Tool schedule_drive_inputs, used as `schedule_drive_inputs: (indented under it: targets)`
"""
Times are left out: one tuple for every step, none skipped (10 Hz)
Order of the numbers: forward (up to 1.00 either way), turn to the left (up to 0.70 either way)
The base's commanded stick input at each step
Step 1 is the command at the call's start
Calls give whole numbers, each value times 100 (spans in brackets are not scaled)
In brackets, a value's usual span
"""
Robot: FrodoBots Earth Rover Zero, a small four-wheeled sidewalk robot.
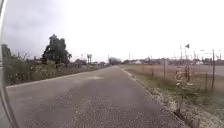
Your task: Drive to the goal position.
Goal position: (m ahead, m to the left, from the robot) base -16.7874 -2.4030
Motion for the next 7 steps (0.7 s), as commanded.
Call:
schedule_drive_inputs:
  targets:
    - [8, 0]
    - [8, 0]
    - [8, 0]
    - [7, 0]
    - [8, 0]
    - [8, 0]
    - [8, 0]
